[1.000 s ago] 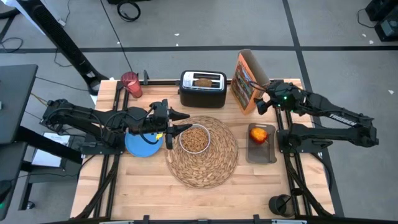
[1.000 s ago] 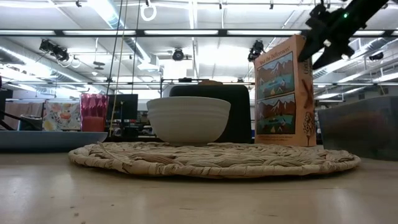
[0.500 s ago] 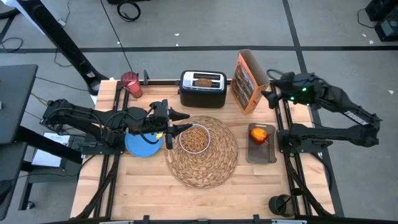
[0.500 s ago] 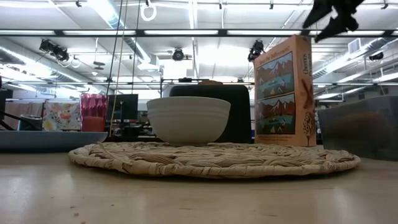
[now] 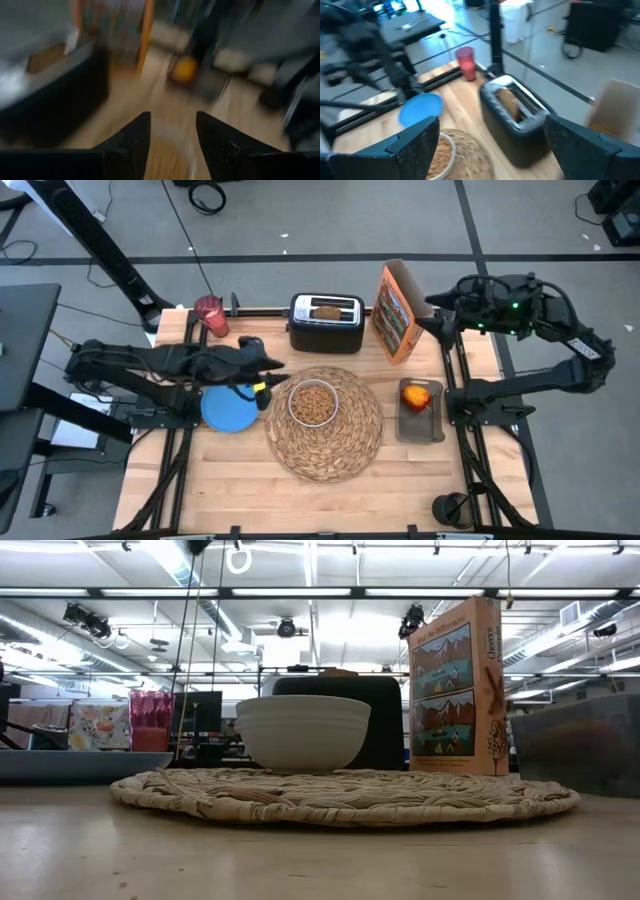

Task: Arrange a breakfast setting
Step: Adjust the bowl on the center right of the table mat

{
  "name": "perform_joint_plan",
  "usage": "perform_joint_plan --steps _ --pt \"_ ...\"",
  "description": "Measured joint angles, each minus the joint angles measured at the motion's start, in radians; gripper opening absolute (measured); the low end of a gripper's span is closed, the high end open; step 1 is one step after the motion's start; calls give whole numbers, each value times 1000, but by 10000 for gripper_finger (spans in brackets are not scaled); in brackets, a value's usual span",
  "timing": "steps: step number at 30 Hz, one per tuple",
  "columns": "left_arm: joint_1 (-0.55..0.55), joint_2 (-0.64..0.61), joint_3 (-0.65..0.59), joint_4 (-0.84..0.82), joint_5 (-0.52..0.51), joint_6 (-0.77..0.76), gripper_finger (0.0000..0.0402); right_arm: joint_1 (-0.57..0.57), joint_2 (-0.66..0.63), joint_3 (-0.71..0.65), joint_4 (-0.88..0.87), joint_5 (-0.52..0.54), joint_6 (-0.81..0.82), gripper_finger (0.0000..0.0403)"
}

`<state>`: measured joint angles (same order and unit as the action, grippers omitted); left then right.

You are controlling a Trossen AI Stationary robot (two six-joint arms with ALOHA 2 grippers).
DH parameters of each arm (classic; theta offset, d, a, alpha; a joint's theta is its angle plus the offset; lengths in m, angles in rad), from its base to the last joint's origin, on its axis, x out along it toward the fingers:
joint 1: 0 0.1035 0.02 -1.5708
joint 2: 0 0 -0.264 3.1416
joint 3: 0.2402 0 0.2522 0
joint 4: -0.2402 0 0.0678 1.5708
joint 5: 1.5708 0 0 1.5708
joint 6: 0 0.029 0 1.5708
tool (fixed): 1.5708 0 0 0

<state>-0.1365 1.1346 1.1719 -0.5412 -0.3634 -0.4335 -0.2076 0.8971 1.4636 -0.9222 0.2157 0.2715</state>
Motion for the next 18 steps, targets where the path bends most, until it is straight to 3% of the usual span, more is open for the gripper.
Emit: perform_joint_plan --steps 4,8,12,18 --pt "-51 37 48 -356 97 -201 148 106 102 100 0 22 -37 357" --pt "-146 43 -18 -536 141 -435 144 252 211 214 7 82 -107 353" --pt "-223 44 -124 -535 143 -596 144 380 319 303 27 129 -134 348" --pt "-255 121 -229 -487 142 -622 144 502 417 359 92 161 -86 338"
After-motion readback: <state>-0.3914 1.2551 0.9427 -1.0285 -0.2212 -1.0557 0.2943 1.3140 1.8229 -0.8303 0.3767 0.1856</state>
